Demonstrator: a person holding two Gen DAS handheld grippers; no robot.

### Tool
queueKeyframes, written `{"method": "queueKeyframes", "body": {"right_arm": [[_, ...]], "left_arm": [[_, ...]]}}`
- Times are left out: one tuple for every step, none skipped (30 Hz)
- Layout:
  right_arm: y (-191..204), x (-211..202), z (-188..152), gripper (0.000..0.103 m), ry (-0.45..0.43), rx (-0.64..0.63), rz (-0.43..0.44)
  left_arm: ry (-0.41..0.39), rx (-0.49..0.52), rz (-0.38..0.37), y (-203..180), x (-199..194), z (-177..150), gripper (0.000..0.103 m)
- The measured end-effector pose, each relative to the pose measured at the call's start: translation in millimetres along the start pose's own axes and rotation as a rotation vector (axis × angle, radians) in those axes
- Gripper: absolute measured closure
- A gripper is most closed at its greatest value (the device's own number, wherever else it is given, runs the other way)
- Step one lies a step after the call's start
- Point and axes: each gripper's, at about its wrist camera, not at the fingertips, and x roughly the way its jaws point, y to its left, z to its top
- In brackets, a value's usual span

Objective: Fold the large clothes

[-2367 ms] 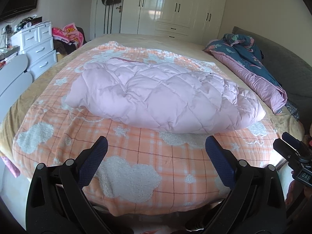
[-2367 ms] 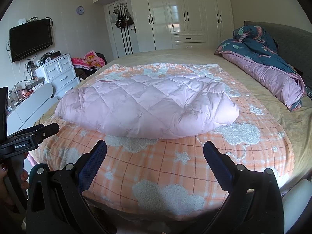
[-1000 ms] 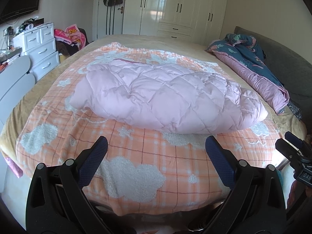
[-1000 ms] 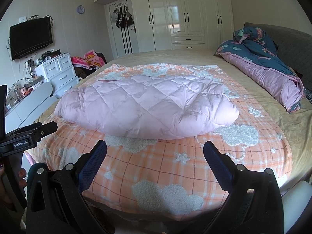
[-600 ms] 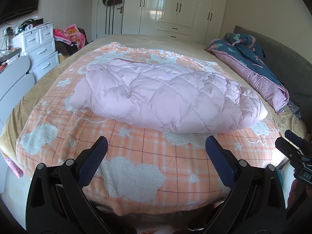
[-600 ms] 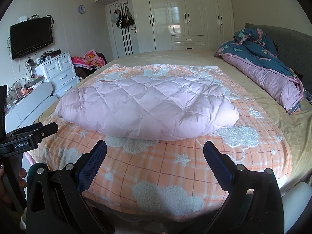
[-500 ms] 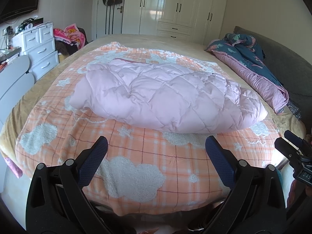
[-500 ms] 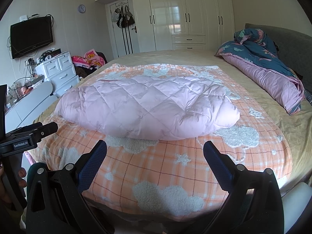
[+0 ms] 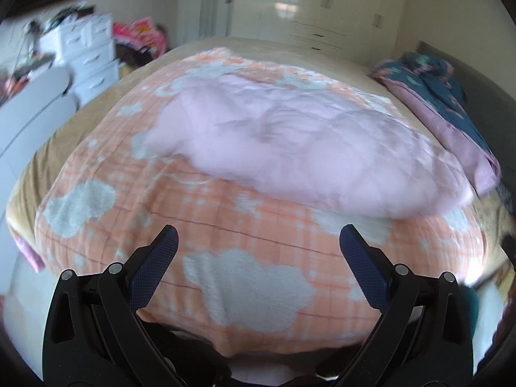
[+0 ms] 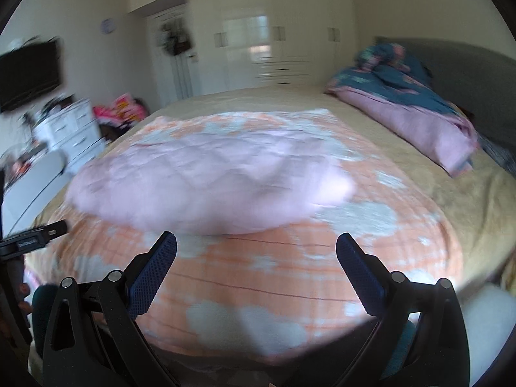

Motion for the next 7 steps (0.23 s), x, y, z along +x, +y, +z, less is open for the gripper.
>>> {"method": "queueKeyframes", "body": {"right_arm": [[-22, 2, -2, 0.004, -0.002, 0.038, -0.052], [-43, 4, -4, 0.004, 0.003, 0.069, -0.107], [-80, 9, -9, 0.004, 0.025, 0.127, -0.212], [-115, 12, -15, 0.004, 0.045, 0.186, -0.307], [-162, 13, -26, 0.004, 0.066, 0.250, -0.431], [-196, 14, -36, 0.004, 0.097, 0.298, -0.538], [-230, 13, -46, 0.004, 0.133, 0.357, -0.636]], "left_arm": [[0.005, -0.038, 0.016, 16, 7, 6, 0.009], [0.008, -0.073, 0.030, 30, 13, 11, 0.009], [0.010, -0.108, 0.054, 47, 20, 18, 0.009], [0.006, -0.139, 0.087, 65, 27, 27, 0.009], [-0.008, -0.177, 0.136, 91, 34, 38, 0.009], [-0.021, -0.214, 0.192, 115, 41, 48, 0.009], [-0.036, -0.259, 0.262, 146, 49, 61, 0.009]]}}
